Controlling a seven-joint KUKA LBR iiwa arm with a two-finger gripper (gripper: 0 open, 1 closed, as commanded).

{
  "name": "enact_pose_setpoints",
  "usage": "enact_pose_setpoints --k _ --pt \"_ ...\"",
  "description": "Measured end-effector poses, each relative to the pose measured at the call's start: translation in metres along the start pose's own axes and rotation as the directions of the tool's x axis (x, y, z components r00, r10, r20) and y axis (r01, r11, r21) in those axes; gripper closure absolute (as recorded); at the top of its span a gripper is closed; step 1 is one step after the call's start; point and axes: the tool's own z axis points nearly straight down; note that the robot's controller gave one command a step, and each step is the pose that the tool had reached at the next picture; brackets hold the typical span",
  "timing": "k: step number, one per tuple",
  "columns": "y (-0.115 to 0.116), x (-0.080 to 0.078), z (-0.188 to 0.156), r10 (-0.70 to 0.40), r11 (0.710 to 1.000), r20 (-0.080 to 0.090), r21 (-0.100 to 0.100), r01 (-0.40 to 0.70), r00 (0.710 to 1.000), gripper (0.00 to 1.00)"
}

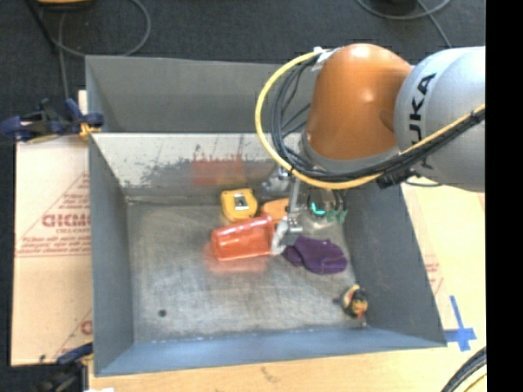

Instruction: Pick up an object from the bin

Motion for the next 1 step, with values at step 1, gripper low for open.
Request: enact_pose_setpoints --k 1 --pt "0.0001 -0.0013 -0.0047 0.001 1.0 0.008 -0.001 -0.001 1.0 0.0"
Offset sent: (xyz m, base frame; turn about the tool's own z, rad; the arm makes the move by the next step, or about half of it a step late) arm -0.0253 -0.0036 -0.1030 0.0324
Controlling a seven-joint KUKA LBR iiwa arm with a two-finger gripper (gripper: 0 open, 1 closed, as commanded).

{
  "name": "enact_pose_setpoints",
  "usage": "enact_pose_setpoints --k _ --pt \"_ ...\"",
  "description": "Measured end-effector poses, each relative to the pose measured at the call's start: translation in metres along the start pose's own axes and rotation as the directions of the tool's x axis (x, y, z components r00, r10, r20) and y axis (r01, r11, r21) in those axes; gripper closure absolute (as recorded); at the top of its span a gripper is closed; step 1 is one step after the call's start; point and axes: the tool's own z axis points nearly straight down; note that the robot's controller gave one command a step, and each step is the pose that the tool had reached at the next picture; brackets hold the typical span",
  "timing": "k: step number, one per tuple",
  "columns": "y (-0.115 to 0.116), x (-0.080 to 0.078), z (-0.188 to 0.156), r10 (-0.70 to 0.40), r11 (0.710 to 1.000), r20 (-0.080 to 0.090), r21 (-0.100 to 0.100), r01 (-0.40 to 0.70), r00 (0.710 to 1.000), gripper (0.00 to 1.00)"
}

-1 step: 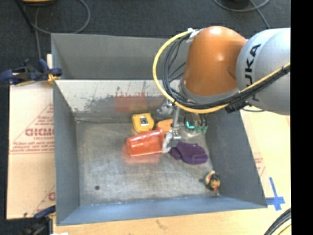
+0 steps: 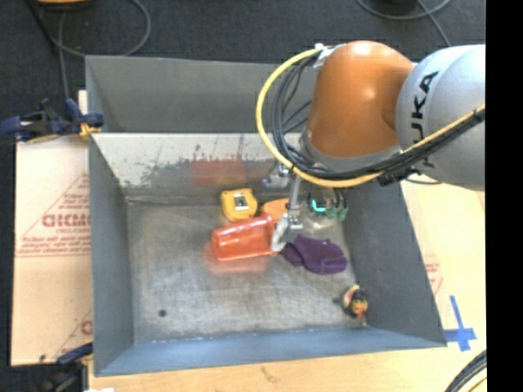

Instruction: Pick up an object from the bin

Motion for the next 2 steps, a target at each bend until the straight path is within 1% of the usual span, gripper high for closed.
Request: enact_pose_setpoints --k 1,2 --pt "-0.002 0.011 0.049 0.012 1.0 0.006 -0.001 -0.012 1.0 0.0" --pt "-0.028 -0.004 0.103 -0.113 0.994 0.004 0.001 0.113 0.994 0.0"
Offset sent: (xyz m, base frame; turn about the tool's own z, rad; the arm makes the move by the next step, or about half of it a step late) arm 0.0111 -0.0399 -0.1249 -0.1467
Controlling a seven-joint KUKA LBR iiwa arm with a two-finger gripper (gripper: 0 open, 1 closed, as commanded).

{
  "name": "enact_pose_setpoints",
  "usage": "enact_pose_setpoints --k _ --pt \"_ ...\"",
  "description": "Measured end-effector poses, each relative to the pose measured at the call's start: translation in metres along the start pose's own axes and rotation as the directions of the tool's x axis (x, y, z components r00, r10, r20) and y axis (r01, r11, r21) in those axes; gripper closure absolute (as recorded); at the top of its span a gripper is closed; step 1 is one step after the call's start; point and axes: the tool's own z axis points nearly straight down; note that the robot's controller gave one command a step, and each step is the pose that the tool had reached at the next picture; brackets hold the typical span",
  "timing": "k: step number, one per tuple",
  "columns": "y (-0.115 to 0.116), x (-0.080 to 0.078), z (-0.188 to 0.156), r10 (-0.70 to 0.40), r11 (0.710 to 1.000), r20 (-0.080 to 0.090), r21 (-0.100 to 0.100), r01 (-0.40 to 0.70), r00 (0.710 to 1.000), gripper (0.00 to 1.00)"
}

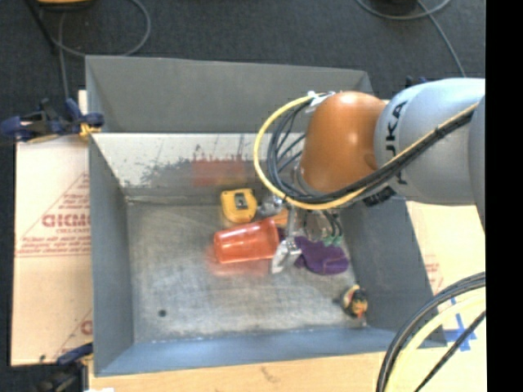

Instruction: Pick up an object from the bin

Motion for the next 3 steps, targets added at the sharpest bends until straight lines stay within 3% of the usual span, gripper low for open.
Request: enact_pose_setpoints --k 1,2,3 --pt "0.022 -0.005 0.017 -0.152 0.988 -0.008 0.0 0.152 0.988 0.0" --pt "0.049 -0.021 0.06 -0.3 0.954 -0.008 0.0 0.301 0.954 1.0" --pt "0.049 -0.021 0.06 -0.3 0.954 -0.008 -0.001 0.3 0.954 1.0"
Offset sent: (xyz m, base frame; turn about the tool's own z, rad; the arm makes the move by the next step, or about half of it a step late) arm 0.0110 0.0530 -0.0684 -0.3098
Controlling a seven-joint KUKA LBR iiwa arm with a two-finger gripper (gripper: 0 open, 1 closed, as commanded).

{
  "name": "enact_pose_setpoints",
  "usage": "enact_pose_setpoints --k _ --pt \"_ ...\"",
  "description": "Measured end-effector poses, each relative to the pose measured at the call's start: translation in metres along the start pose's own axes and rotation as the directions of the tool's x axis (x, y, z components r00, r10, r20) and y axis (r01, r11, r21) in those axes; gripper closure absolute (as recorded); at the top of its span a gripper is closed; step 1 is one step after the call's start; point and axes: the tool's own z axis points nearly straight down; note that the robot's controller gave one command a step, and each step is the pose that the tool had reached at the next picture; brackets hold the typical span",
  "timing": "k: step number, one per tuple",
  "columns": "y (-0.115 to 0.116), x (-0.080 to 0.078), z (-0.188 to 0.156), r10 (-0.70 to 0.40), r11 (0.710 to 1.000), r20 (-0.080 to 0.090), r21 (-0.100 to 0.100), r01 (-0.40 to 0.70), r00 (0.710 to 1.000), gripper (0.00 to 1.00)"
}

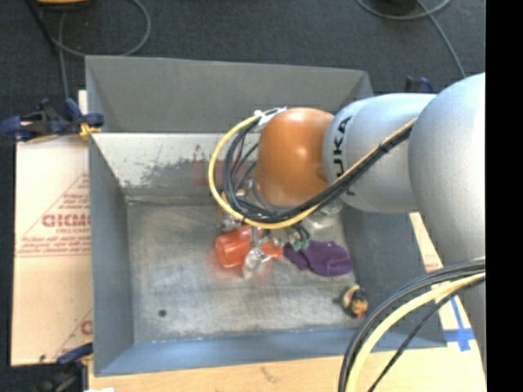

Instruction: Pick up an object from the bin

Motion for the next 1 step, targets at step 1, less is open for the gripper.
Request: enact_pose_setpoints --k 1 --pt "-0.0176 -0.0031 -0.1566 0.0 1.0 0.009 0.001 0.0 1.0 1.0"
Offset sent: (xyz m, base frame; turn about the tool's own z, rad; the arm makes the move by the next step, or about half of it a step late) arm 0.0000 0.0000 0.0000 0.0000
